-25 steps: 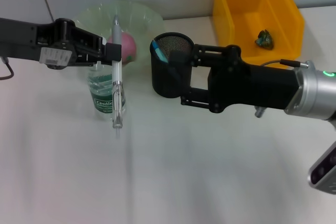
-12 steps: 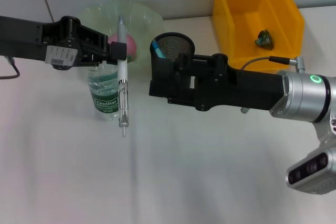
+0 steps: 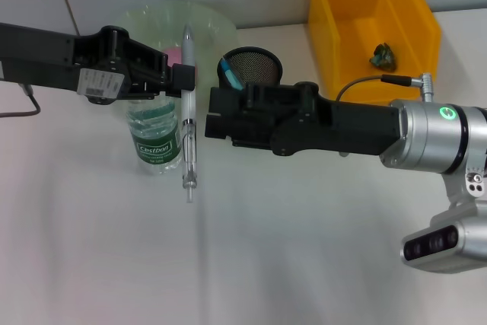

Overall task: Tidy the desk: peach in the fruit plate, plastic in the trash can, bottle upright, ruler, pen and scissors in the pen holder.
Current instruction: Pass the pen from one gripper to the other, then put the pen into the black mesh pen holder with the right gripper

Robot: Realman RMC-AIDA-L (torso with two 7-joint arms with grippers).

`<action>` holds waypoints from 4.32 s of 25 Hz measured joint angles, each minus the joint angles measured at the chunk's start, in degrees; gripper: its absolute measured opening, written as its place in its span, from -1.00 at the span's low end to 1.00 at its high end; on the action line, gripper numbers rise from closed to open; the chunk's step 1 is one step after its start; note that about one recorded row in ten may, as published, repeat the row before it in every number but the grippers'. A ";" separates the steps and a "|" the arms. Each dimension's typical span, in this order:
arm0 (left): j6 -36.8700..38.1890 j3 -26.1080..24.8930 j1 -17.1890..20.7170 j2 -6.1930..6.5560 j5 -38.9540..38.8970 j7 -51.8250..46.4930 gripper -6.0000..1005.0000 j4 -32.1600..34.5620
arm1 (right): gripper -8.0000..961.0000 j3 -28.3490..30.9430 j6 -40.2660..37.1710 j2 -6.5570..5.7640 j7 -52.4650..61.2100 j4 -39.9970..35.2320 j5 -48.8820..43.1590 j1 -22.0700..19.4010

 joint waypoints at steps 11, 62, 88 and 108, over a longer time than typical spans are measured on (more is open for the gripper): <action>0.16 0.43 -0.04 -0.42 -0.35 0.02 -0.71 -0.69 | 0.18 -1.32 0.96 0.49 -1.10 0.31 0.00 0.89; 0.09 1.96 -0.18 -0.99 -0.70 0.09 -0.70 -1.55 | -0.57 -2.09 0.42 0.52 -4.07 1.62 0.07 1.87; 0.04 1.97 0.06 -0.68 -0.70 0.60 -0.70 -2.04 | -0.70 -2.08 0.49 0.55 -4.15 1.47 -0.03 1.94; -0.10 1.77 0.17 -0.44 -0.40 0.65 -0.12 -2.62 | -0.70 -2.05 0.29 0.61 -3.72 1.36 0.00 2.15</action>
